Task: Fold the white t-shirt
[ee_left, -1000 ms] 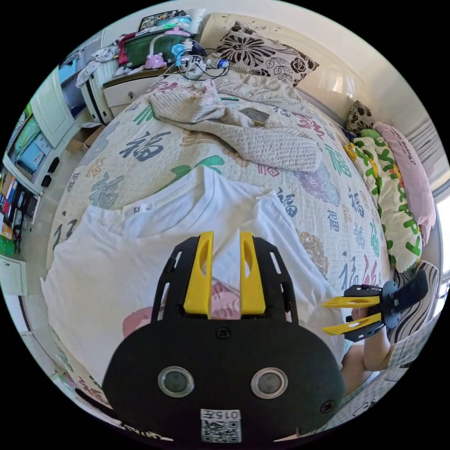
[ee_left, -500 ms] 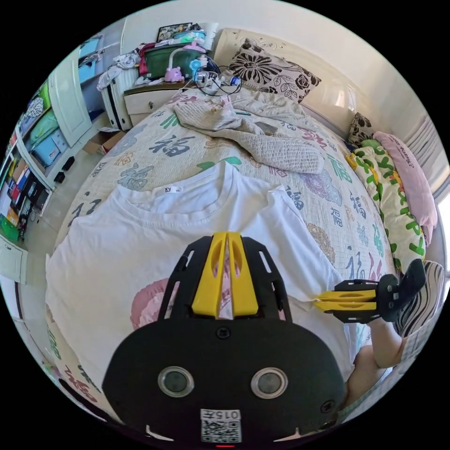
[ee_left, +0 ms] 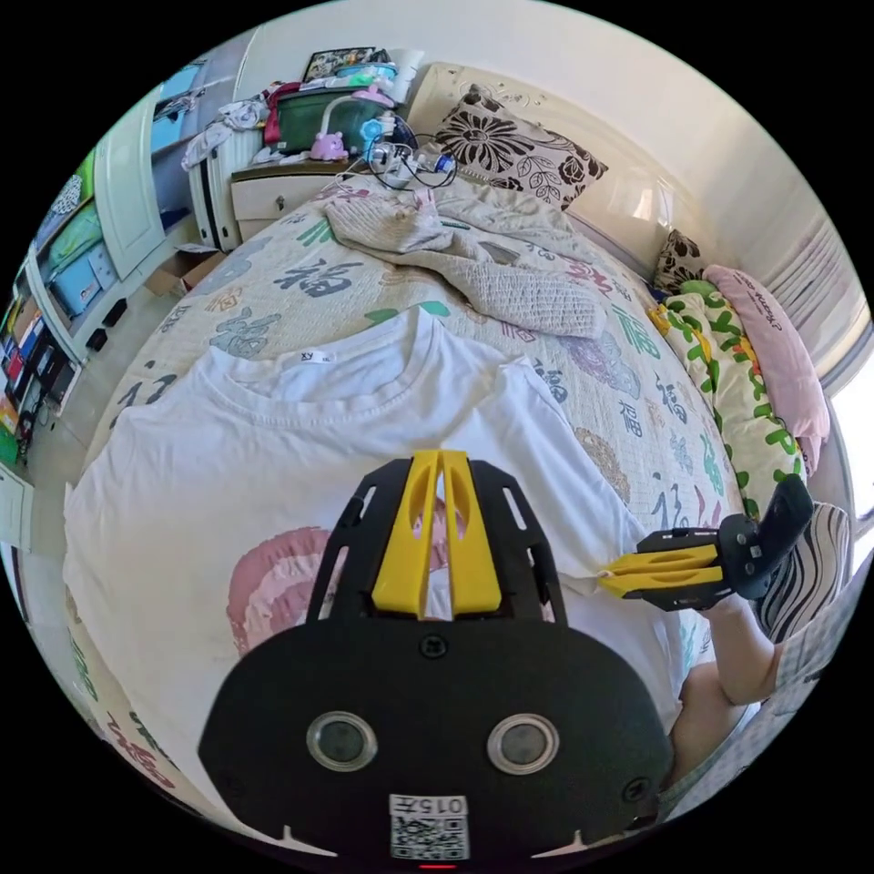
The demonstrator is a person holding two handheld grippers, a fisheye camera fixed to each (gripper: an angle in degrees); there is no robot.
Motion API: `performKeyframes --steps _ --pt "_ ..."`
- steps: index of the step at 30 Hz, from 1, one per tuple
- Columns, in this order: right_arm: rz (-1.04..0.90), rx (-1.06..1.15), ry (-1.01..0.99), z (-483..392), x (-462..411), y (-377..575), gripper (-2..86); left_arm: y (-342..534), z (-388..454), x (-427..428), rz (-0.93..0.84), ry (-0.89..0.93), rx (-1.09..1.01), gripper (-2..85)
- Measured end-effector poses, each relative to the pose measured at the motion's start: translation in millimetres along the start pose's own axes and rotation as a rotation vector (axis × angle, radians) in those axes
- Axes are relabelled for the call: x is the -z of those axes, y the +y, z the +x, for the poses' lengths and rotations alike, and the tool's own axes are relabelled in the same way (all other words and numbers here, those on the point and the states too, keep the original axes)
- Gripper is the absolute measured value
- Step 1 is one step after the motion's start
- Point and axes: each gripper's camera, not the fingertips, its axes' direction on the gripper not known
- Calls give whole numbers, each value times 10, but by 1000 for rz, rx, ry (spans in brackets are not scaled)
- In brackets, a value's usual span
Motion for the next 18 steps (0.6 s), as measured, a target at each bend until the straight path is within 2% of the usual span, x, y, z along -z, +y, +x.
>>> performKeyframes --steps 6,8,11,13,16,18 --pt "-56 36 57 -259 -250 -289 33 397 -356 116 -24 -49 79 41" --pt "-61 60 61 -369 -256 -387 51 553 -450 313 40 -32 136 74" --pt "-22 79 -25 -551 -142 -555 58 1041 -732 893 257 -6 322 80" --pt "38 80 -102 -726 -91 -773 55 1609 -1005 1366 449 -87 494 75" --pt "66 103 -107 -966 -198 -1241 52 2216 -1382 1715 538 -215 651 74" --pt "35 141 -83 -1106 -369 -1605 49 2442 -1669 1840 511 -261 711 79"
